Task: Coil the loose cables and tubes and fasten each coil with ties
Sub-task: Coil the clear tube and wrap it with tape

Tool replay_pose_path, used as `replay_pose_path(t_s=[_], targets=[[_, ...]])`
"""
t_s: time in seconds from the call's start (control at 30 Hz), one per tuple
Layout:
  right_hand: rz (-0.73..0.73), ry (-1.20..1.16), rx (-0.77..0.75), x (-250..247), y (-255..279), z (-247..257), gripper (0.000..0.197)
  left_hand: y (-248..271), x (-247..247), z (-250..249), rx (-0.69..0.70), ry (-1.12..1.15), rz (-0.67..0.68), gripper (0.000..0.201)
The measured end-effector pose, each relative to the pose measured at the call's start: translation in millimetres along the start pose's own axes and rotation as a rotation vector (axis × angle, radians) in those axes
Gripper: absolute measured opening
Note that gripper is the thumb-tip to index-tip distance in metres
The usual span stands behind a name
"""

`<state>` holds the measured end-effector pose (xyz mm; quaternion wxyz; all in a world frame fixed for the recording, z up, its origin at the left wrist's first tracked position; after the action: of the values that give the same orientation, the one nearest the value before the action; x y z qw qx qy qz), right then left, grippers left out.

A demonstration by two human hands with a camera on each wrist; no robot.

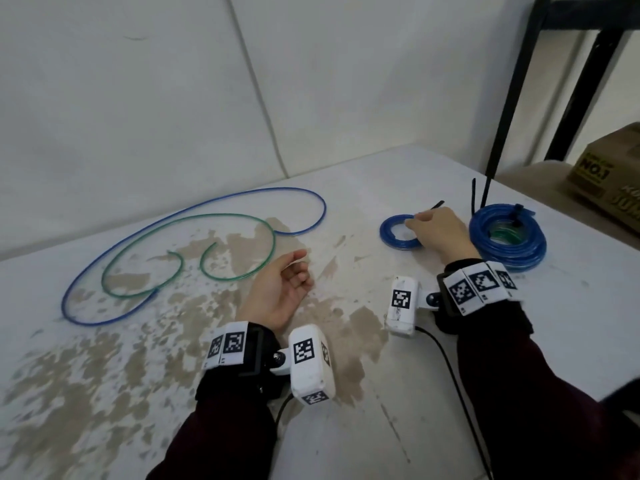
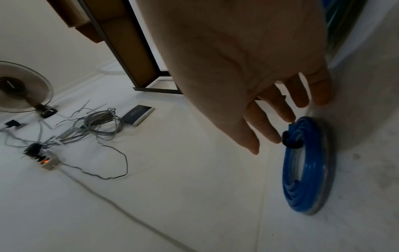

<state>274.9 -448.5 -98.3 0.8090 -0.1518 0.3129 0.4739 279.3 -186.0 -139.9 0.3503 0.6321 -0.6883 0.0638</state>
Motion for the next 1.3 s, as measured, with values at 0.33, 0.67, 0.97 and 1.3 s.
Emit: replay_pose_path(t_s=[0.33,0.67,0.97,1.3], targets=[[0.456,-0.216,-0.433,81.8,46.0,122.9,0.012,13.5,-11.8,-50.8,0.093,-0.380,0.098,0.027],[0.778,0.584,-0.608,219.3,92.7,206.3,0.034,56.0,-79.4,-168.1,0.486,-0.990,-0.187,0.031],[0.895,0.522,-0.573,223.7,95.2,211.9,0.011,49.3,-96.9,-169.1,0.468,-1.119,-0.208,0.026],[0.940,-0.215,-0.711,143.4,128.1,247.7,0.017,79.1,-80.9,-190.9,0.575,-1.162,-0.093,0.018]])
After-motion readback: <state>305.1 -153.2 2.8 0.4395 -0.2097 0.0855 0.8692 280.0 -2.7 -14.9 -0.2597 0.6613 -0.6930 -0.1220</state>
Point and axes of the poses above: each hand's wrist, its own y-axis away from the middle knuckle, its own x-axis out of the palm, z = x × y, the point moved 6 cm from there along -y, towards the middle knuckle
